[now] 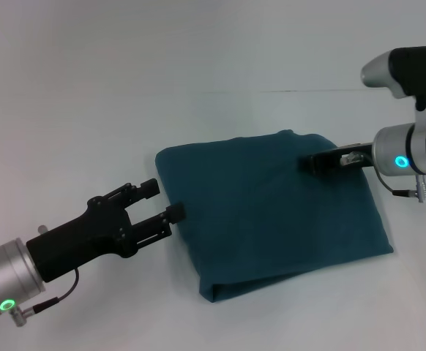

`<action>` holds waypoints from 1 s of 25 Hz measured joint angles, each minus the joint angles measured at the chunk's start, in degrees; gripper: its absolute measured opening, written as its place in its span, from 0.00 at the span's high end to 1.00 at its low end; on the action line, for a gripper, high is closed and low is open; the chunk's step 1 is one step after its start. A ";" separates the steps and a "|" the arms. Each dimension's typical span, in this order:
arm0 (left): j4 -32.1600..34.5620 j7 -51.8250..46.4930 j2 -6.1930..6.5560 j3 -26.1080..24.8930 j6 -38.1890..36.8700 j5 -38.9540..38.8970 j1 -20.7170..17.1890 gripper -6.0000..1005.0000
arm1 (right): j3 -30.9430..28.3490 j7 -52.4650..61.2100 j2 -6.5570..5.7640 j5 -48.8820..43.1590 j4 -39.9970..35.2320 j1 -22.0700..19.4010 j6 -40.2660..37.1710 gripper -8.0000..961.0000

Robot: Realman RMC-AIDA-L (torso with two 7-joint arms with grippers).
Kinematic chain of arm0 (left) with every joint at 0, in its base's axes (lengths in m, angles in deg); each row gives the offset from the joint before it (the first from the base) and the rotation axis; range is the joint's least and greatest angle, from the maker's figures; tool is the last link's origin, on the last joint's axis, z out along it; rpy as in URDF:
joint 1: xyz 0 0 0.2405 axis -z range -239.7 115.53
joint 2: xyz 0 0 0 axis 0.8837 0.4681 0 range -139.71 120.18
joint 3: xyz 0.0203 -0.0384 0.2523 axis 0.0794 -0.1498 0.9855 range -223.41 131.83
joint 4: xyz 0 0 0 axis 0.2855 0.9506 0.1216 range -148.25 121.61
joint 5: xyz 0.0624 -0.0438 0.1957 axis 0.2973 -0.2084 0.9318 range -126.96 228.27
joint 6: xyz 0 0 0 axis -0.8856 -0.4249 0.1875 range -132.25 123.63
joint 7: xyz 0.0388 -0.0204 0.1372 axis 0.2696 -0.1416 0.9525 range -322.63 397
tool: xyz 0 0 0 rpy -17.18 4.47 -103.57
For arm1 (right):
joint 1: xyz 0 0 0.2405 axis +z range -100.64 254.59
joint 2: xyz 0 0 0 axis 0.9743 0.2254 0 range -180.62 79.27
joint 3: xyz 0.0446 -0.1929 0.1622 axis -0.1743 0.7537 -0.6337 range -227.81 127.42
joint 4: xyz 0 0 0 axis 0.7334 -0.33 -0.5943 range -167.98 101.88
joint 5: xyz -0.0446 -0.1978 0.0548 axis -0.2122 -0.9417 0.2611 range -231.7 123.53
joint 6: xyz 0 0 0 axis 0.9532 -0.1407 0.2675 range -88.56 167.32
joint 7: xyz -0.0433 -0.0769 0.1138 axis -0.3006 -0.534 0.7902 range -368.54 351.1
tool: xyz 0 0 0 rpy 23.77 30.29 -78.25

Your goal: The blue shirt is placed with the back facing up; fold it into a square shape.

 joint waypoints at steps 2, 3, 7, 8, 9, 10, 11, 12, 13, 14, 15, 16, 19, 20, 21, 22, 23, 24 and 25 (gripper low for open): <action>-0.08 0.00 0.00 0.00 0.28 -0.01 0.00 0.24 | 1.21 0.00 0.15 0.00 0.18 0.11 1.09 0.98; -0.17 0.00 0.00 0.00 0.40 -0.02 0.01 0.24 | 1.74 0.00 0.20 0.00 0.24 0.16 1.39 0.97; -0.52 0.00 0.00 0.00 0.71 -0.03 0.16 0.24 | 3.51 0.18 0.22 0.00 0.34 0.26 2.31 0.97; -0.54 0.00 0.00 0.00 0.86 -0.10 0.17 0.24 | 3.78 0.19 0.22 0.00 0.34 0.27 2.35 0.96; -0.54 0.00 0.00 0.00 0.86 -0.10 0.17 0.24 | 3.91 0.18 0.22 0.01 0.32 0.27 2.34 0.96; -0.57 0.00 0.00 0.00 1.41 -0.44 0.18 0.24 | 3.93 0.10 0.22 0.06 0.07 0.20 2.28 0.96; -0.61 0.00 0.00 0.00 1.95 -0.90 0.18 0.24 | 3.94 0.03 0.22 0.13 -0.31 0.07 2.07 0.96; -0.64 0.00 0.00 0.00 2.13 -1.08 0.18 0.24 | 3.82 -0.03 0.21 0.28 -1.07 -0.14 1.88 0.95; -0.68 0.00 0.00 0.00 2.44 -1.39 0.18 0.24 | 3.60 -0.10 0.21 0.43 -1.99 -0.33 1.41 0.95; -0.71 -0.11 0.00 0.00 2.84 -1.81 0.21 0.24 | 3.44 -0.14 0.20 0.56 -2.82 -0.47 0.98 0.95; -0.72 -0.39 0.00 0.00 3.28 -2.17 0.25 0.24 | 3.34 -0.14 0.20 0.60 -3.83 -0.62 0.45 0.95; -0.73 -0.77 0.00 0.00 3.84 -2.53 0.32 0.24 | 3.29 -0.13 0.19 0.62 -4.73 -0.76 -0.04 0.95; -0.73 -3.15 0.00 0.00 6.78 -3.73 0.86 0.24 | 3.14 0.17 0.20 0.90 -7.79 -1.28 -1.78 0.94; -0.74 -3.90 0.00 0.00 7.68 -4.02 1.08 0.24 | 3.11 0.20 0.21 1.12 -8.40 -1.41 -2.20 0.94; -0.76 -4.82 0.00 0.01 8.71 -4.25 1.32 0.24 | 3.08 0.17 0.22 1.73 -9.11 -1.61 -2.88 0.93; -0.80 -6.06 0.00 0.02 10.03 -4.58 1.63 0.24 | 3.02 0.08 0.22 2.40 -9.66 -1.82 -3.44 0.93; -0.88 -7.17 -0.01 0.01 11.29 -4.94 1.87 0.24 | 2.90 0.02 0.21 3.02 -10.17 -2.03 -3.96 0.93; -1.11 -8.57 -0.03 0.01 12.78 -5.38 2.18 0.23 | 2.65 -0.07 0.18 3.64 -10.66 -2.27 -4.58 0.93; -1.41 -9.74 -0.04 0.00 14.20 -5.83 2.52 0.23 | 2.24 -0.14 0.12 4.19 -11.10 -2.51 -5.31 0.93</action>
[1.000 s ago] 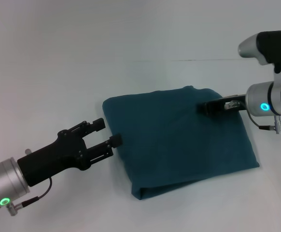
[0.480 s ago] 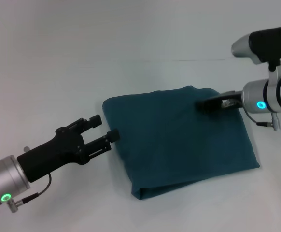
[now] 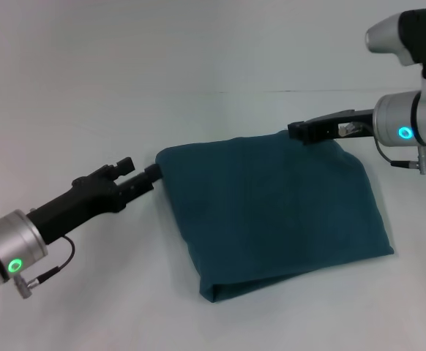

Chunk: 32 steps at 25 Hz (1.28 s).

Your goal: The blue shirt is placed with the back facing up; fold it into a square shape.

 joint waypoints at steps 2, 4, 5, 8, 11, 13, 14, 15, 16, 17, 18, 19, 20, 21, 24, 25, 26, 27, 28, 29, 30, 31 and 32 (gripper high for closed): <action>-0.69 -2.48 -0.04 0.09 3.13 -0.57 0.68 0.23 | -1.21 -0.12 -0.19 0.67 -0.78 -0.37 -1.84 0.92; -1.12 -4.66 -0.04 0.33 6.14 -0.68 1.39 0.23 | -2.28 -0.38 -0.36 1.06 -1.68 -0.66 -3.80 0.92; -1.42 -5.76 -0.04 0.52 7.69 -0.64 1.87 0.23 | -2.71 -0.65 -0.43 1.31 -2.22 -0.90 -4.78 0.91; -2.10 -7.36 0.00 1.06 10.18 -0.49 2.76 0.23 | -3.52 -2.11 -0.46 2.45 -3.35 -1.63 -6.75 0.85; -2.15 -8.40 0.01 1.62 11.77 -0.43 3.57 0.23 | -4.24 -4.01 -0.32 3.91 -3.82 -2.24 -8.04 0.79; -2.20 -9.36 0.03 2.77 13.71 -0.37 4.26 0.23 | -4.31 -5.15 -0.32 4.75 -3.85 -2.56 -8.89 0.75; -2.21 -9.78 0.03 3.34 14.61 -0.36 4.58 0.23 | -4.31 -5.61 -0.36 5.03 -3.86 -2.66 -9.19 0.73; -2.23 -10.16 0.03 3.99 15.71 -0.35 4.95 0.23 | -4.32 -5.94 -0.37 5.34 -3.87 -2.79 -9.45 0.71; -2.25 -10.43 0.02 4.56 16.62 -0.34 5.29 0.21 | -4.34 -6.18 -0.37 5.57 -3.89 -2.91 -9.60 0.68; -2.41 -10.77 0.00 5.14 17.77 -0.33 5.84 0.18 | -4.38 -6.31 -0.36 5.78 -3.91 -2.98 -9.62 0.60; -2.61 -10.89 -0.02 5.45 18.47 -0.33 6.18 0.16 | -4.42 -6.40 -0.35 5.95 -3.95 -3.04 -9.62 0.52; -2.95 -11.02 -0.02 5.73 19.52 -0.33 6.69 0.14 | -4.44 -6.45 -0.35 6.07 -3.95 -3.07 -9.63 0.44; -3.29 -11.08 -0.03 5.88 20.41 -0.33 7.22 0.12 | -4.46 -6.46 -0.34 6.09 -3.97 -3.07 -9.62 0.41; -3.59 -11.10 -0.04 6.04 21.24 -0.33 7.74 0.12 | -4.47 -6.46 -0.33 6.10 -4.00 -3.08 -9.62 0.38; -3.77 -11.10 -0.17 7.22 22.92 -0.47 8.99 0.13 | -4.48 -6.48 -0.22 6.12 -4.13 -3.09 -9.66 0.27; -3.82 -11.07 -0.21 7.63 23.46 -0.51 9.37 0.13 | -4.47 -6.48 -0.17 6.12 -4.14 -3.09 -9.66 0.27; -3.94 -11.00 -0.25 7.99 24.01 -0.56 9.77 0.13 | -4.47 -6.49 -0.12 6.14 -4.14 -3.09 -9.64 0.27; -4.21 -10.90 -0.28 8.39 24.66 -0.61 10.28 0.13 | -4.47 -6.51 -0.04 6.15 -4.14 -3.11 -9.61 0.27; -4.46 -10.82 -0.29 8.55 25.07 -0.61 10.68 0.13 | -4.47 -6.56 0.01 6.14 -4.14 -3.13 -9.57 0.27; -4.73 -10.77 -0.30 8.71 25.48 -0.58 11.08 0.13 | -4.47 -6.64 0.05 6.15 -4.14 -3.16 -9.50 0.27; -4.88 -10.76 -0.31 8.79 25.92 -0.49 11.48 0.13 | -4.46 -6.72 0.09 6.15 -4.14 -3.21 -9.42 0.27; -4.95 -10.75 -0.31 8.87 26.16 -0.45 11.69 0.13 | -4.47 -6.82 0.12 6.14 -4.14 -3.24 -9.37 0.27; -5.00 -10.74 -0.31 9.20 26.73 -0.44 12.07 0.13 | -4.47 -6.93 0.14 6.15 -4.13 -3.26 -9.32 0.27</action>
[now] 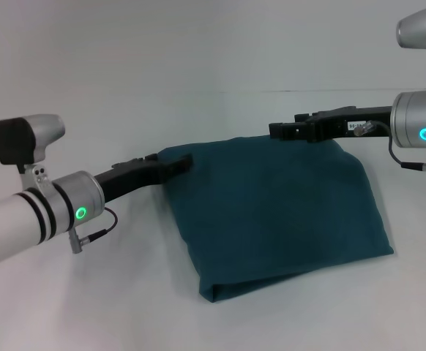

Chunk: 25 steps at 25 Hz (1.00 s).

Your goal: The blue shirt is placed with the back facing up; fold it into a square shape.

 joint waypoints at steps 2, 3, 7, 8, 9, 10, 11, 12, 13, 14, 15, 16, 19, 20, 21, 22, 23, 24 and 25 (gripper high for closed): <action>-0.05 0.01 -0.01 0.87 1.00 -0.07 0.48 0.13 | 0.01 -0.12 0.04 0.00 0.00 0.00 0.11 0.27; -0.09 0.01 -0.03 1.31 1.56 -0.14 0.65 0.13 | 0.00 -0.14 0.04 0.00 0.00 0.00 0.16 0.27; -0.53 0.05 -0.19 1.98 3.49 -0.25 1.38 0.13 | -0.14 -0.25 0.03 0.00 0.00 0.00 0.22 0.27; -0.71 0.08 -0.20 1.98 3.78 -0.21 1.54 0.13 | -0.21 -0.27 0.03 0.00 0.00 0.00 0.24 0.27; -0.83 0.11 -0.21 1.98 3.96 -0.18 1.70 0.13 | -0.27 -0.35 0.02 0.00 0.00 0.00 0.26 0.27; -0.87 0.15 -0.21 1.98 4.09 -0.10 1.80 0.13 | -0.34 -0.48 0.02 0.00 0.00 0.00 0.29 0.27; -0.88 0.19 -0.21 1.98 4.18 -0.04 1.89 0.13 | -0.41 -0.59 0.01 0.00 0.00 0.00 0.31 0.27; -0.88 0.38 -0.20 2.08 4.23 -0.02 1.97 0.13 | -0.43 -0.71 0.01 0.00 0.00 0.00 0.37 0.27; -0.91 0.62 -0.20 2.20 4.27 -0.04 2.03 0.13 | -0.45 -0.79 0.00 0.00 0.00 0.00 0.46 0.27; -0.98 0.90 -0.20 2.35 4.34 -0.11 2.05 0.13 | -0.44 -0.82 0.00 0.00 0.00 0.00 0.53 0.27; -1.14 1.16 -0.19 2.48 4.69 -0.22 2.18 0.13 | -0.45 -0.84 0.00 0.00 0.01 0.00 0.60 0.27; -1.14 1.16 -0.19 2.48 4.69 -0.22 2.18 0.13 | -0.44 -0.84 0.00 0.00 0.03 0.00 0.68 0.27; -2.48 1.43 -0.17 2.88 7.91 -0.12 3.32 0.13 | -0.44 -0.85 0.00 -0.01 0.06 0.00 0.89 0.28; -2.66 1.44 -0.18 3.27 8.41 -0.10 3.53 0.13 | -0.44 -0.86 0.00 -0.01 0.06 0.00 0.92 0.28; -2.79 1.46 -0.17 3.77 8.82 -0.11 3.68 0.13 | -0.44 -0.86 0.00 0.00 0.06 0.00 0.93 0.28; -2.80 1.48 -0.17 4.35 8.93 -0.20 3.72 0.13 | -0.44 -0.86 0.00 0.00 0.06 0.00 0.93 0.28; -2.78 1.49 -0.17 4.64 8.94 -0.29 3.73 0.13 | -0.44 -0.87 0.00 0.01 0.06 0.00 0.93 0.28; -2.73 1.50 -0.17 4.81 8.95 -0.36 3.73 0.13 | -0.44 -0.87 0.00 0.02 0.06 0.00 0.93 0.28; -2.67 1.50 -0.17 4.84 8.96 -0.36 3.74 0.17 | -0.44 -0.87 0.00 0.02 0.08 0.00 0.93 0.28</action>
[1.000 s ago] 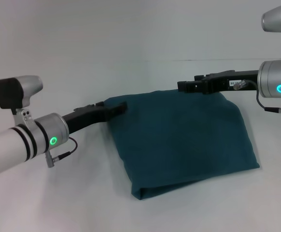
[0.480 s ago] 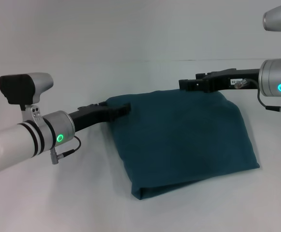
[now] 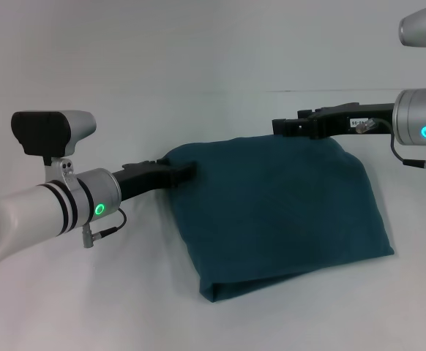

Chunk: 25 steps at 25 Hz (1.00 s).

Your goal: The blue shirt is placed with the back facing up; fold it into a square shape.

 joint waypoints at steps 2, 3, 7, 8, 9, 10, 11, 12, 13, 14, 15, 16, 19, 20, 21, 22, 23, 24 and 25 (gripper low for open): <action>0.05 0.01 0.00 -0.06 0.01 0.00 -0.01 0.25 | 0.00 -0.02 0.00 0.02 0.02 0.00 0.00 0.28; 0.07 0.00 0.00 -0.11 0.01 0.00 -0.03 0.30 | 0.00 -0.04 0.00 0.02 0.05 0.00 0.00 0.28; 0.16 0.00 0.03 -0.13 0.02 0.00 -0.14 0.41 | 0.00 -0.09 0.00 0.05 0.07 0.00 -0.02 0.28; 0.16 0.01 0.06 -0.10 0.02 0.00 -0.14 0.44 | 0.00 -0.09 0.00 0.06 0.07 -0.06 -0.13 0.28; 0.16 0.01 0.08 -0.08 0.02 0.01 -0.13 0.46 | 0.00 -0.09 0.01 0.06 0.07 -0.18 -0.30 0.28; 0.17 0.01 0.13 -0.08 0.01 0.01 -0.11 0.49 | 0.00 -0.09 0.01 0.06 0.07 -0.28 -0.56 0.28; 0.18 0.01 0.15 -0.07 0.02 0.01 -0.08 0.51 | 0.00 -0.09 -0.10 0.06 0.05 -0.52 -0.87 0.28; 0.23 0.00 0.17 -0.07 0.01 0.02 -0.06 0.54 | -0.03 -0.07 -0.24 0.06 0.02 -0.75 -1.13 0.28; 0.30 -0.01 0.20 -0.07 -0.01 0.02 -0.02 0.58 | -0.13 -0.06 -0.41 0.06 -0.03 -1.09 -1.44 0.28; 0.40 -0.03 0.20 -0.06 -0.05 0.02 -0.01 0.62 | -0.41 -0.05 -0.57 0.07 -0.11 -1.49 -1.89 0.28; 0.53 -0.07 0.20 -0.07 -0.08 0.02 0.02 0.66 | -0.83 -0.05 -0.68 0.07 -0.14 -1.88 -2.46 0.28; 0.67 -0.14 0.17 -0.06 -0.10 0.02 0.02 0.70 | -1.46 -0.11 -0.74 0.07 -0.17 -2.19 -2.99 0.28; 0.82 -0.28 0.17 -0.07 -0.12 0.03 0.04 0.81 | -4.39 -0.97 -0.86 0.07 -0.59 -3.24 -5.35 0.28; 0.89 -0.29 0.18 -0.07 -0.13 0.03 0.07 0.85 | -5.46 -1.42 -0.87 0.07 -0.73 -3.49 -6.11 0.28; 0.89 -0.29 0.18 -0.07 -0.13 0.03 0.07 0.89 | -6.57 -1.95 -0.86 0.08 -0.85 -3.70 -6.90 0.28; 1.03 -0.30 0.19 -0.08 -0.19 0.03 0.29 0.92 | -7.66 -2.53 -0.83 0.10 -0.89 -3.86 -7.74 0.28; 1.04 -0.30 0.20 -0.08 -0.23 0.03 0.37 0.96 | -8.48 -2.94 -0.79 0.11 -0.89 -3.98 -8.39 0.28; 1.05 -0.32 0.23 -0.08 -0.31 0.03 0.49 0.96 | -9.06 -3.27 -0.78 0.12 -0.89 -4.11 -8.76 0.28; 1.05 -0.33 0.26 -0.08 -0.36 0.03 0.57 0.96 | -9.64 -3.63 -0.76 0.14 -0.88 -4.28 -9.02 0.28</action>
